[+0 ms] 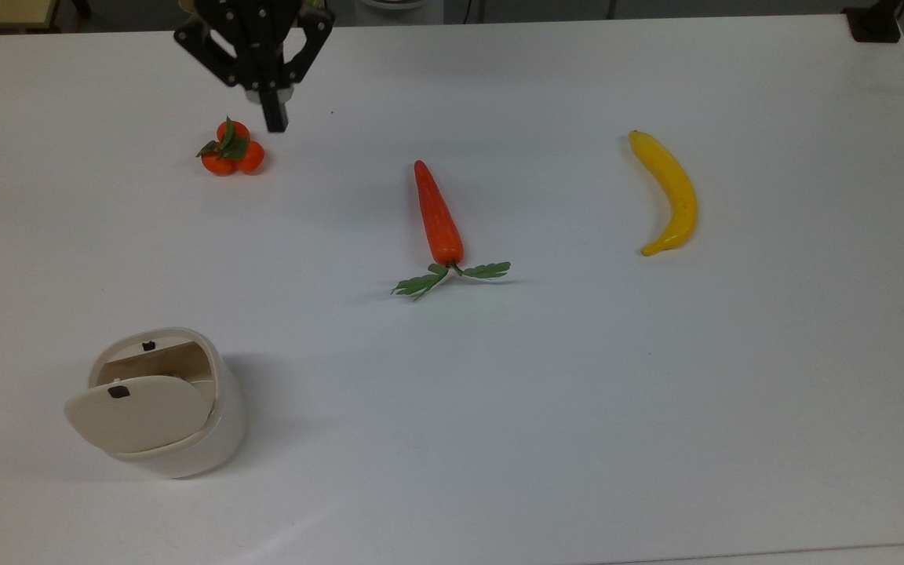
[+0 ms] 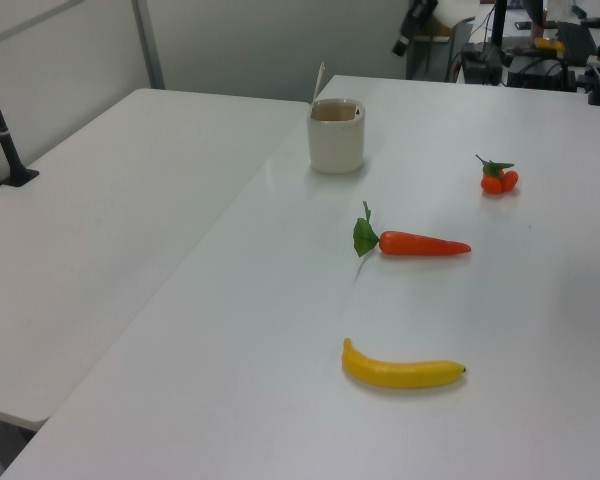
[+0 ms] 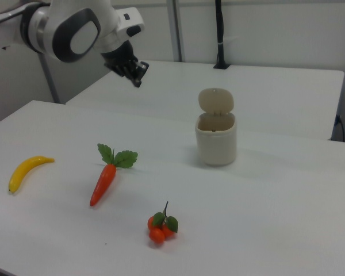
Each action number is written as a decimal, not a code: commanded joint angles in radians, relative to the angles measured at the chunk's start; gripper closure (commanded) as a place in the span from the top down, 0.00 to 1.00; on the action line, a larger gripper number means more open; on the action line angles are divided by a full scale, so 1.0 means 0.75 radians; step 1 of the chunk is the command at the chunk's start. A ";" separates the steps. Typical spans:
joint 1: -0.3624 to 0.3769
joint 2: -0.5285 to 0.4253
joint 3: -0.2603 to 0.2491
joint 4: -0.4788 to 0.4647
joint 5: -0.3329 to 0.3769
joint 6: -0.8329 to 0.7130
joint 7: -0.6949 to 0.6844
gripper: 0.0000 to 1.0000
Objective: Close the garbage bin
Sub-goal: 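Move the gripper over the cream bin's open lid, then lower the gripper onto the raised lid and push it over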
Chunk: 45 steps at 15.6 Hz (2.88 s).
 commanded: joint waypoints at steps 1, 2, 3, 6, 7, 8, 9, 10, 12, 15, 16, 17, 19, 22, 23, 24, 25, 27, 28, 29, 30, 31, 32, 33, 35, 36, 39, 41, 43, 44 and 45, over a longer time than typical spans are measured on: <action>0.006 0.063 -0.009 -0.009 0.031 0.269 0.068 0.00; 0.006 0.087 -0.009 -0.009 0.031 0.332 0.068 0.00; -0.002 0.112 -0.009 0.006 0.031 0.385 0.075 0.00; -0.019 0.212 -0.009 0.097 0.025 0.435 0.115 0.00; -0.025 0.236 -0.009 0.116 0.027 0.447 0.120 0.00; -0.033 0.267 -0.009 0.138 0.027 0.472 0.122 0.00; -0.037 0.304 -0.009 0.179 0.027 0.508 0.132 0.00; -0.037 0.345 -0.009 0.220 0.027 0.533 0.158 0.00; -0.037 0.416 -0.011 0.290 0.023 0.590 0.177 0.00; -0.039 0.486 -0.013 0.312 0.019 0.743 0.173 0.00; -0.045 0.512 -0.013 0.315 0.021 0.796 0.175 0.00; -0.051 0.537 -0.013 0.319 0.023 0.844 0.175 0.00; -0.053 0.570 -0.011 0.321 0.023 0.923 0.175 0.00; -0.055 0.637 -0.011 0.361 0.017 0.997 0.171 0.00; -0.055 0.666 -0.011 0.384 0.017 1.003 0.171 0.00; -0.058 0.688 -0.011 0.410 0.017 1.014 0.169 0.00; -0.058 0.715 -0.013 0.427 0.015 1.030 0.167 0.00; -0.060 0.760 -0.013 0.449 0.011 1.093 0.163 0.00; -0.066 0.776 -0.013 0.462 0.011 1.128 0.161 0.00; -0.074 0.791 -0.013 0.466 0.009 1.142 0.161 0.00; -0.074 0.795 -0.013 0.466 0.007 1.145 0.161 0.00; -0.076 0.795 -0.013 0.468 0.007 1.155 0.161 0.00; -0.076 0.803 -0.013 0.468 0.007 1.175 0.161 0.00; -0.076 0.819 -0.013 0.468 0.007 1.202 0.158 0.00; -0.076 0.824 -0.013 0.456 0.007 1.233 0.156 0.00; -0.080 0.822 -0.013 0.454 0.003 1.233 0.148 0.00; -0.086 0.822 -0.013 0.427 0.001 1.233 0.124 0.00; -0.098 0.817 -0.013 0.415 0.001 1.233 0.120 0.00; -0.109 0.803 -0.013 0.392 -0.001 1.231 0.120 0.00; -0.109 0.797 -0.013 0.372 -0.001 1.231 0.120 0.00; -0.109 0.783 -0.013 0.354 -0.001 1.231 0.120 0.00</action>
